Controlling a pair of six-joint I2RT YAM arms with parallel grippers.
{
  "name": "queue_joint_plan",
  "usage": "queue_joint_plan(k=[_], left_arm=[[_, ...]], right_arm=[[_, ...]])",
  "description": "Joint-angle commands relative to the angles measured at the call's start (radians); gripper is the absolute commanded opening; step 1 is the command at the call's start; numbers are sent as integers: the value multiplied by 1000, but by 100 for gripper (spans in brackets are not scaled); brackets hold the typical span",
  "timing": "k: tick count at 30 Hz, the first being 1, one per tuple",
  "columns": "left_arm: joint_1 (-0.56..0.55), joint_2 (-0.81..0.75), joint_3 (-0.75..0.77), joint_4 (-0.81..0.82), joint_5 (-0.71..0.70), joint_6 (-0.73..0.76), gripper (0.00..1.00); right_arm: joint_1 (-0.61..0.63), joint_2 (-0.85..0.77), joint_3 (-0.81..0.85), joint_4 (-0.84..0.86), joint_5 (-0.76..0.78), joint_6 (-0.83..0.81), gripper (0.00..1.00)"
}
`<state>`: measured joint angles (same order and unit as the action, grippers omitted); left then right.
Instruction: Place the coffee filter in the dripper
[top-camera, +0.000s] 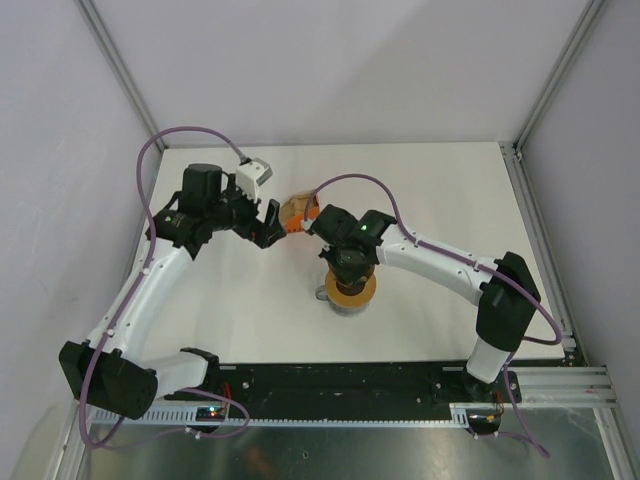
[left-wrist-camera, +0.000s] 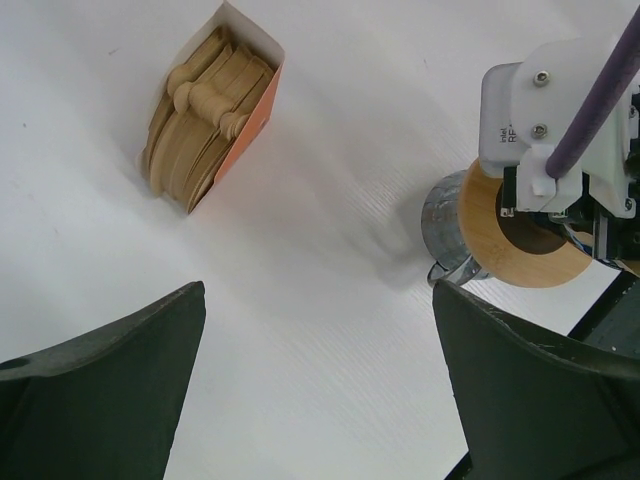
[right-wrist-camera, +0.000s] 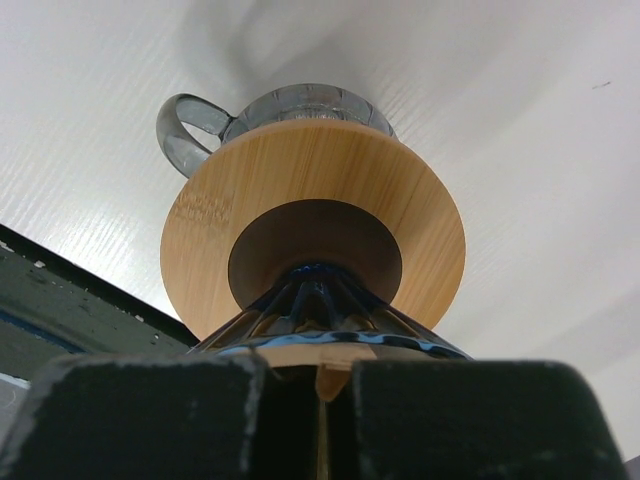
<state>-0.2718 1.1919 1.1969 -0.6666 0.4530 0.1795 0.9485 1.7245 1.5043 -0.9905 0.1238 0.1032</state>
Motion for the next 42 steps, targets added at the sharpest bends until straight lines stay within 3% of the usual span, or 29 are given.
queue_joint_plan(k=[1, 16, 40, 42], left_arm=[[8, -4, 0, 25, 35, -21, 100], [8, 4, 11, 24, 56, -17, 100], [8, 9, 15, 23, 68, -11, 100], [7, 7, 15, 24, 67, -9, 100]], right_arm=[[-3, 6, 0, 18, 6, 4, 0], [16, -26, 127, -52, 45, -4, 0], [16, -38, 85, -46, 53, -1, 0], [18, -34, 86, -48, 57, -1, 6]])
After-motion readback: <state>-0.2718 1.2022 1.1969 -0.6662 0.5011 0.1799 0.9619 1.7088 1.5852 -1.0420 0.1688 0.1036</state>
